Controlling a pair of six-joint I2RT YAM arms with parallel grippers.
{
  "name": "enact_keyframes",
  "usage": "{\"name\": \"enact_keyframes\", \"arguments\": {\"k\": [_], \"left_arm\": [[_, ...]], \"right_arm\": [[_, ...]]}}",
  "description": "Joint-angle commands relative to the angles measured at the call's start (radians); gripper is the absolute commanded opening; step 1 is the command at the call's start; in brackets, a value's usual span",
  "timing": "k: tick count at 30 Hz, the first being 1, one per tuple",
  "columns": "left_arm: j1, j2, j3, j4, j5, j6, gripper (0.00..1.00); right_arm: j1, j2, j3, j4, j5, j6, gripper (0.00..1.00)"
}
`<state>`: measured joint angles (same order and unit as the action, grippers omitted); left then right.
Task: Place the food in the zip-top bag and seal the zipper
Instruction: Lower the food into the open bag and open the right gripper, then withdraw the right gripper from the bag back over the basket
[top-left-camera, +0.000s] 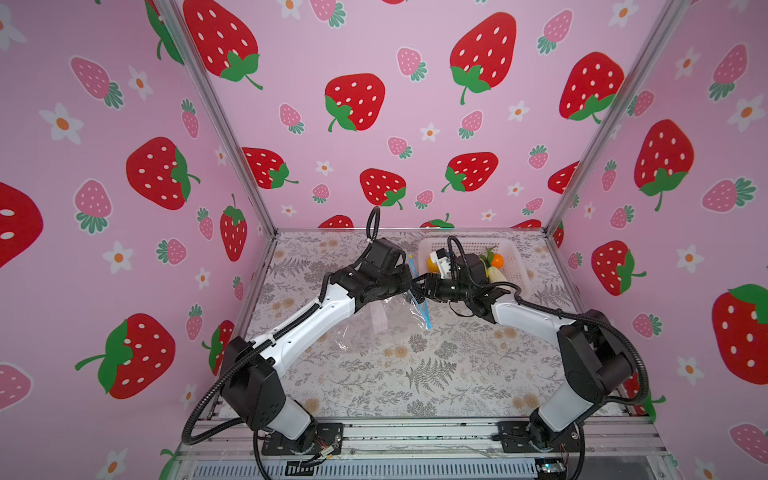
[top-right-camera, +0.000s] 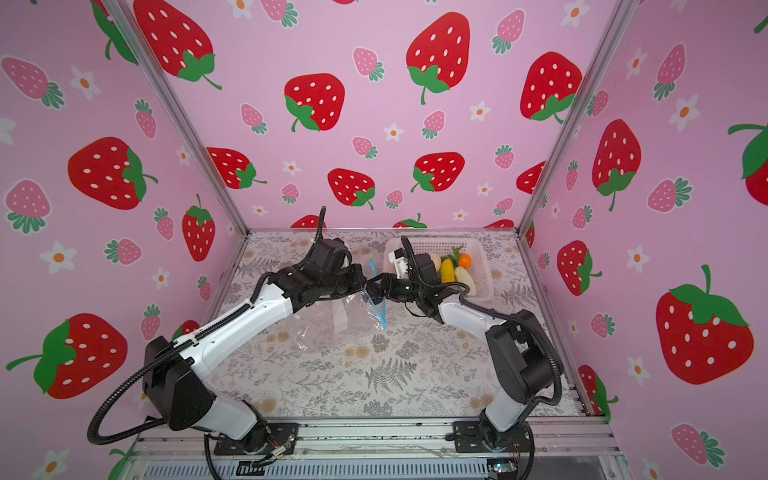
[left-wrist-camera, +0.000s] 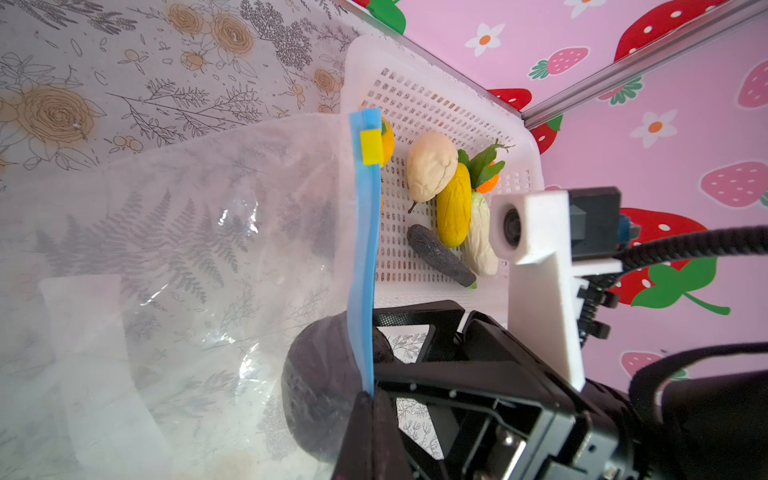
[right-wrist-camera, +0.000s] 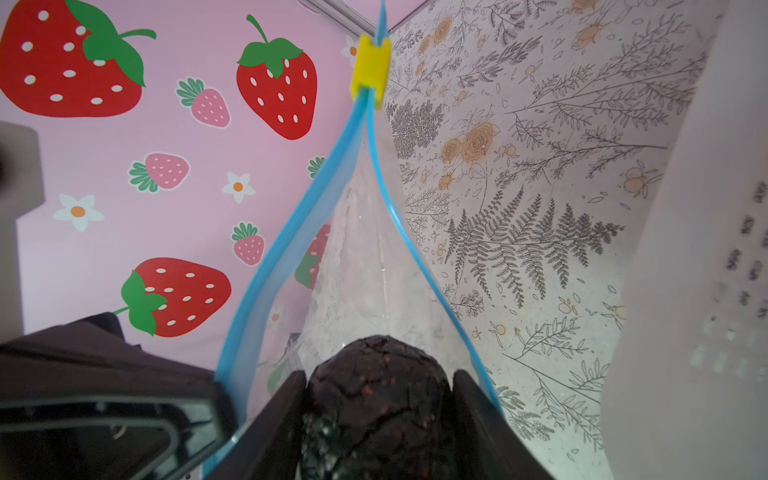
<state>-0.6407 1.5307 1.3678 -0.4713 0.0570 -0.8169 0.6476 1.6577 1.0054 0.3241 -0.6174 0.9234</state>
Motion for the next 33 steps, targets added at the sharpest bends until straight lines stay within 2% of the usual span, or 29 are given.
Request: {"name": "enact_keyframes", "arguments": {"k": [1,8,22,33], "left_arm": [[0.001,-0.025,0.028,0.002,-0.002,-0.011,0.00],[0.001,-0.024,0.025,0.005,-0.002,-0.010,0.00],[0.003,-0.023,0.019,0.007,-0.005,-0.010,0.00],[0.014,-0.040,-0.027,0.023,-0.008,-0.014,0.00]], "right_arm": [[0.004,0.014,0.025,-0.008,0.009,-0.010,0.60],[0.004,0.016,0.031,-0.011,0.010,-0.012,0.65],[0.004,0.001,0.029,-0.010,0.013,-0.009,0.65],[-0.020,-0.098,-0.010,-0.054,0.060,-0.031,0.64]]}}
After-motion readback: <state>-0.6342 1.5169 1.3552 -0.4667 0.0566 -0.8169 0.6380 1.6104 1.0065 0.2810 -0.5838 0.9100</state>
